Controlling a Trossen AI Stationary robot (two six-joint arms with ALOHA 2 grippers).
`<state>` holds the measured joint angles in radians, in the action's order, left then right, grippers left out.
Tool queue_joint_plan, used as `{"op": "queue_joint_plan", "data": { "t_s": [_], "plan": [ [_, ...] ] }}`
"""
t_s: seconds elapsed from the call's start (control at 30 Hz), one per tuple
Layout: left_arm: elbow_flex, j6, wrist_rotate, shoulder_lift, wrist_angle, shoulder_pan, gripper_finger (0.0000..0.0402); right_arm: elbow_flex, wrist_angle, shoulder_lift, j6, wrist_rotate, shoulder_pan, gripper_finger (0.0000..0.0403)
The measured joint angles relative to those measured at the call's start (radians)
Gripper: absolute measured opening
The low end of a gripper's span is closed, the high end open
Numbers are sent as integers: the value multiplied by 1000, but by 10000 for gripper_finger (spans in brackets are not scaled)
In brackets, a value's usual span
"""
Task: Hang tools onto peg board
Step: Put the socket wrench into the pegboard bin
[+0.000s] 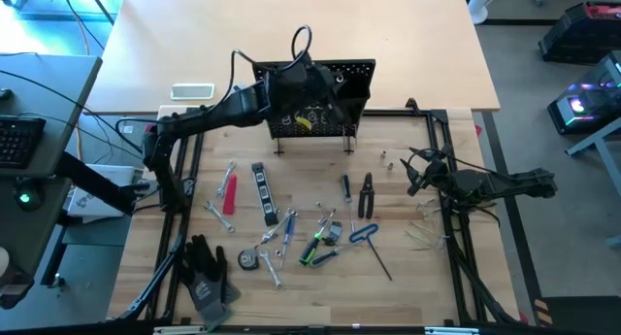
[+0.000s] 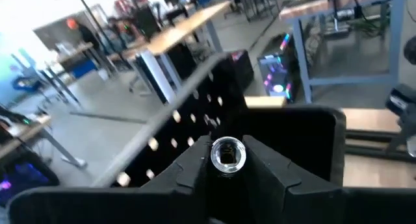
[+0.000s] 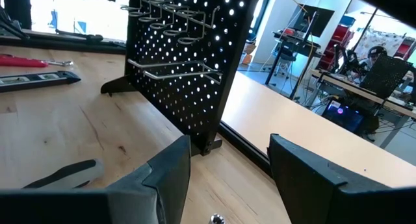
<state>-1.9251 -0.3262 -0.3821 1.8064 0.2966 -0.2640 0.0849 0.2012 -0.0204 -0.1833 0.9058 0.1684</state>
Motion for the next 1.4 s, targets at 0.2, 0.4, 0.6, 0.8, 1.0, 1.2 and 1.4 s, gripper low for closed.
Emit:
{"op": "queue_joint_plan", "data": {
  "t_s": [0.2,0.4,0.6,0.8,1.0,1.2,1.4],
  "plan": [
    [0,12,16,4,14,-5,83,0,0,0,0,0,0,200],
    [0,9,54,5,7,-3,85,0,0,0,0,0,0,200],
    [0,10,59,5,4,-4,91,0,0,0,0,0,0,200],
    [0,10,59,5,3,-4,116,0,0,0,0,0,0,200],
    [1,-58,36,-9,-3,23,136,0,0,0,0,0,0,200],
    [1,-181,-71,-42,33,111,141,0,0,0,0,0,0,200],
    [1,-204,-179,-72,156,214,141,0,0,0,0,0,0,200]
  ]
}}
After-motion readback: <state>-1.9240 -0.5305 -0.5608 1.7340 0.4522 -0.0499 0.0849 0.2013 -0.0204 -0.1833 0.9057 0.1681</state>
